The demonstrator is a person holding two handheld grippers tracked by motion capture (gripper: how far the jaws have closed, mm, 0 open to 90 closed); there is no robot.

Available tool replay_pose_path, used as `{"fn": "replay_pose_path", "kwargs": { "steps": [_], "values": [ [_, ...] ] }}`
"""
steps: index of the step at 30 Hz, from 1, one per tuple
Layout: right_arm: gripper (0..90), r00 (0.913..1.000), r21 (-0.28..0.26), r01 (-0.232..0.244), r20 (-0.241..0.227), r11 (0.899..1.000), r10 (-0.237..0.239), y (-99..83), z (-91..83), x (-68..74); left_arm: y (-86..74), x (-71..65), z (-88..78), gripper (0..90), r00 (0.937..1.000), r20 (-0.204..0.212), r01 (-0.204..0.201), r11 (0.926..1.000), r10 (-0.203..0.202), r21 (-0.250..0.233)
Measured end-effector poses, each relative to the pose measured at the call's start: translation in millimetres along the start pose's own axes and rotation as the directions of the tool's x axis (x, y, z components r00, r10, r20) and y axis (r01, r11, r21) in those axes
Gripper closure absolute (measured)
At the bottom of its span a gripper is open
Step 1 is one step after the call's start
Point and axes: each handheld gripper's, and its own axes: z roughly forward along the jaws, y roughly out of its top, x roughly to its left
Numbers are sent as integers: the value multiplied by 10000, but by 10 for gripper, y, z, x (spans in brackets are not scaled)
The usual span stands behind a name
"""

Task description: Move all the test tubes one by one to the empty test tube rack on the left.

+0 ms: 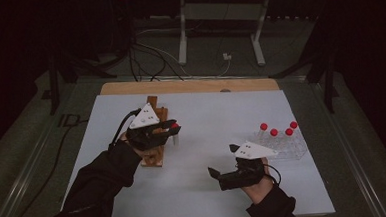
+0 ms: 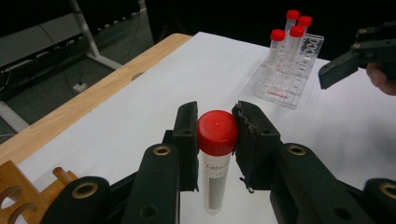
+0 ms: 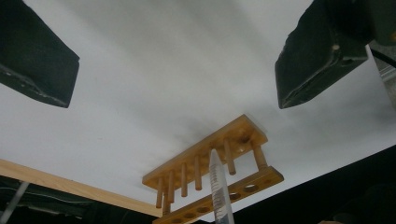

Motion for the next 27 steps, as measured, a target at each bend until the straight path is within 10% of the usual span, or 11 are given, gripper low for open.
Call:
{"fn": "replay_pose_path", "kwargs": {
  "steps": [27],
  "values": [
    [11, 10000, -209, -9, 5, 9998, 9, 7, -36, -6, 218, 487, -86, 721, 9849, -1579, 676, 9974, -710, -267]
  ]
}}
